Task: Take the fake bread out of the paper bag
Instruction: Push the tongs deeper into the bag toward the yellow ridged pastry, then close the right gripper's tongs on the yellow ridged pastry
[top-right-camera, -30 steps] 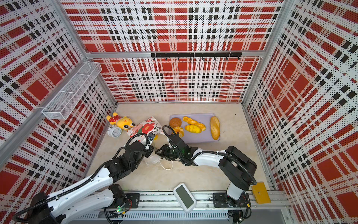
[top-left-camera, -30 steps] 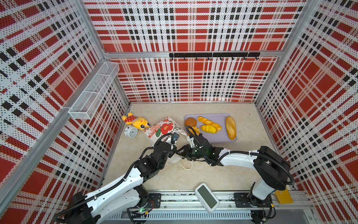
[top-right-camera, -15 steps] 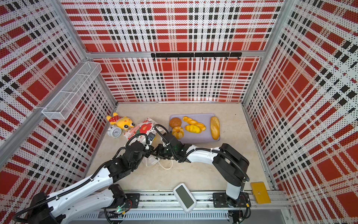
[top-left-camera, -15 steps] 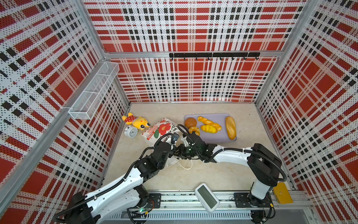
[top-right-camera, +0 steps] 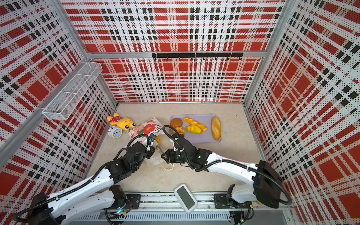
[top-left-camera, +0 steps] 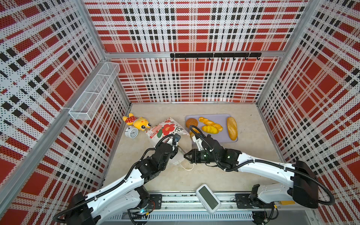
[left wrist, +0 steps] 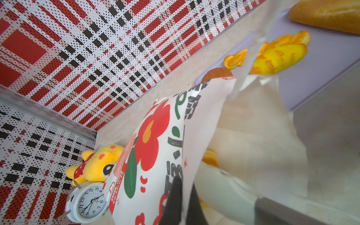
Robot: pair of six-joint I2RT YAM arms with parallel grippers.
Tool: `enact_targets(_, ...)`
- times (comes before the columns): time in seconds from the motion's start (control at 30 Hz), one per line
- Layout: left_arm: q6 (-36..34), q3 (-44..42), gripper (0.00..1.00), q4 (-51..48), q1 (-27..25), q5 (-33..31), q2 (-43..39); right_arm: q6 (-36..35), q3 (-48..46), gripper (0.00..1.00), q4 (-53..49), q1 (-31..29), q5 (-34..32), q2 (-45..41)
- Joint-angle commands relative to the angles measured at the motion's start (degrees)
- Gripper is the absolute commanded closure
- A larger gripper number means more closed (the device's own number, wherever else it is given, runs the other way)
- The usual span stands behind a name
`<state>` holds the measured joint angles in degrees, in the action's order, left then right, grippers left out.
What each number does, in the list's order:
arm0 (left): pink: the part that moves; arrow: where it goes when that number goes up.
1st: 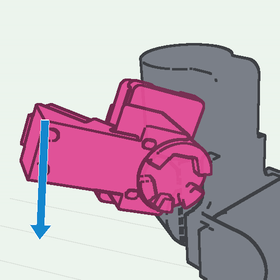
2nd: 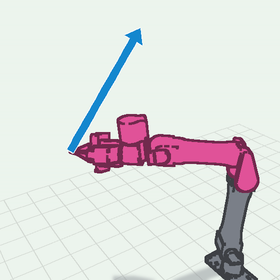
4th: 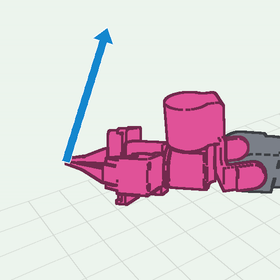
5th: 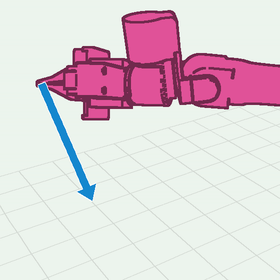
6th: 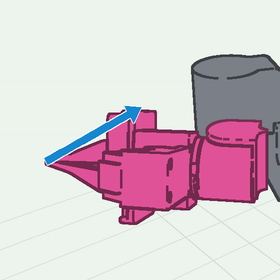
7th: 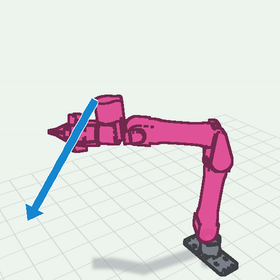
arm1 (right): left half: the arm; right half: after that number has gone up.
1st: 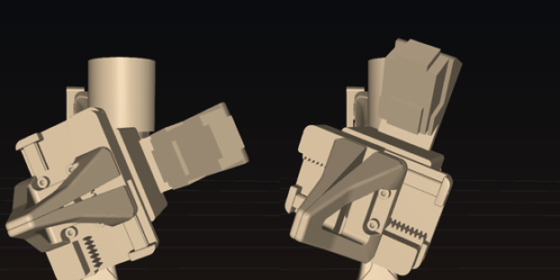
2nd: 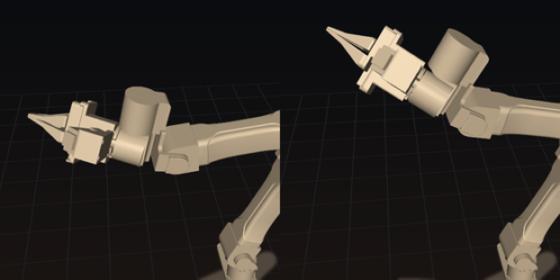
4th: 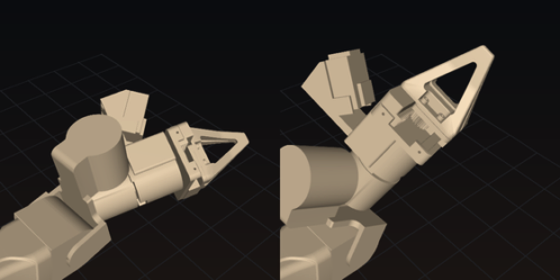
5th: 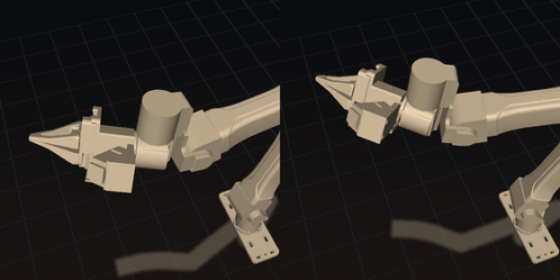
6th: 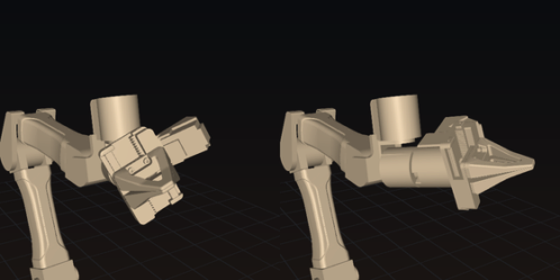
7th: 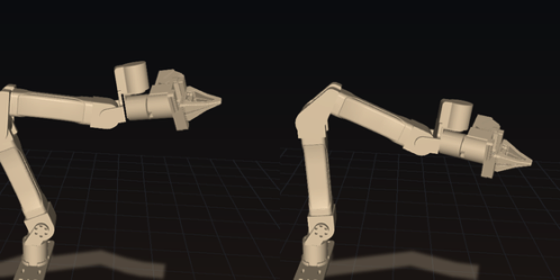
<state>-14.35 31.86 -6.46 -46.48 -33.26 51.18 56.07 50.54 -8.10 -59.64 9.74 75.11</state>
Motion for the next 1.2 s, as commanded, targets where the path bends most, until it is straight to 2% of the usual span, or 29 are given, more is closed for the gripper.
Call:
enact_targets(0.0,1.9,1.2,1.00,0.4,0.3,-0.8,0.3,-1.8,-2.5,1.00,-2.8,-0.7,-4.0,-3.7)
enact_targets(0.1,2.4,1.4,1.00,0.1,0.8,-0.3,0.3,-3.3,-4.0,1.00,-5.3,-1.0,-6.3,-6.7)
enact_targets(0.27,2.8,1.6,1.00,0.3,1.5,0.6,0.6,-4.8,-3.2,1.00,-7.7,-1.0,-5.8,-6.9)
enact_targets(0.4,3.0,1.4,1.00,0.3,1.5,0.9,0.7,-5.4,-1.0,0.76,-6.3,-1.0,-4.9,-4.3)
enact_targets(0.47,3.0,1.3,1.00,0.3,1.5,1.0,0.5,-6.7,0.6,0.71,-4.6,-0.9,-3.2,-1.8)
enact_targets(0.63,2.9,1.1,1.00,0.2,1.5,0.8,0.0,-17.9,7.1,0.66,-8.9,-1.0,-2.5,5.8)
enact_targets(0.8,2.7,1.0,1.00,0.0,1.4,0.7,-0.4,-26.2,9.3,0.66,-12.7,-0.7,-4.6,8.1)
enact_targets(0.93,2.5,1.0,1.00,0.1,1.4,0.8,-0.3,-26.4,9.2,0.66,-13.5,0.0,-3.9,7.8)
enact_targets(1.03,2.4,1.3,1.00,0.1,1.5,1.0,0.6,-23.3,8.9,0.65,-11.1,0.2,-1.7,8.6)
enact_targets(1.17,2.5,1.3,1.00,0.0,1.4,1.1,0.6,-19.3,6.6,0.63,-2.9,0.2,0.9,9.7)
